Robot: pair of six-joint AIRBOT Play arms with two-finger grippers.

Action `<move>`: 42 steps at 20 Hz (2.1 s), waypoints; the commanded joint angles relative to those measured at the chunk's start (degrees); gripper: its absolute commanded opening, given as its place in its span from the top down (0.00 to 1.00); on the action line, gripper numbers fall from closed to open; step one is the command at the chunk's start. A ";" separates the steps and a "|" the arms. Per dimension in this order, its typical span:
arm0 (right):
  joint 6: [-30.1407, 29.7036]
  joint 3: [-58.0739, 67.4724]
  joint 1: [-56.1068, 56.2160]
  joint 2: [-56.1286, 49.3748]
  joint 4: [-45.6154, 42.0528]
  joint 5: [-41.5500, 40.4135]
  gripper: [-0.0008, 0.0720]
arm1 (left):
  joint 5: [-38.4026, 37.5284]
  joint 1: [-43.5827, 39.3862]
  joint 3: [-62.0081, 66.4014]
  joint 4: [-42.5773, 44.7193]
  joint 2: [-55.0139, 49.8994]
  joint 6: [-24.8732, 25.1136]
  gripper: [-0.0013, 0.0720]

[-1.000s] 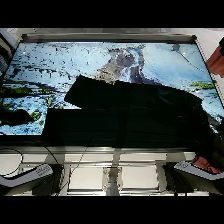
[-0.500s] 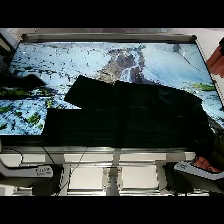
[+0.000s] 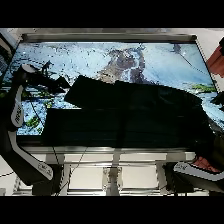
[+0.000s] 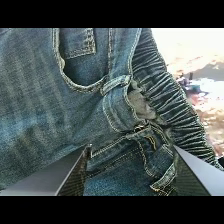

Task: Fold the clothes and pants, and hang the long-sleeved shirts on hangers.

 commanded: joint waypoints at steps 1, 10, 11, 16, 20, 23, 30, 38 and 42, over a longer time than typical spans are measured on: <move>-0.02 0.02 0.48 -0.04 0.15 -0.04 0.21 | -0.07 -0.04 0.76 2.73 -1.55 -1.86 0.20; -0.02 0.02 0.48 -0.04 0.17 0.00 0.22 | -4.44 -0.42 0.76 8.41 -1.60 -3.61 0.21; 0.00 0.02 0.48 -0.04 0.17 0.00 0.22 | -5.11 -0.52 0.76 8.41 -1.66 -3.58 0.26; 0.00 0.02 0.48 -0.04 0.17 0.00 0.22 | -7.28 -1.68 0.76 8.20 -2.36 -3.06 0.48; 0.02 0.02 0.48 -0.04 0.20 0.44 0.22 | -5.95 -2.78 0.76 7.87 -3.02 -1.57 0.95; 0.09 0.02 0.48 -0.04 0.55 0.52 0.24 | -5.51 -1.88 2.10 9.94 -2.62 -3.85 0.95; -0.13 0.02 0.96 -0.07 3.91 0.42 0.24 | -6.88 8.52 3.69 32.11 8.35 -16.50 0.95; -0.76 0.02 12.26 -3.78 1.86 -5.90 0.24 | -9.29 13.77 3.58 32.24 10.71 -15.08 0.77; 0.57 0.13 16.04 -9.44 1.75 -11.54 0.24 | -9.97 14.14 3.58 32.44 10.71 -14.67 0.56</move>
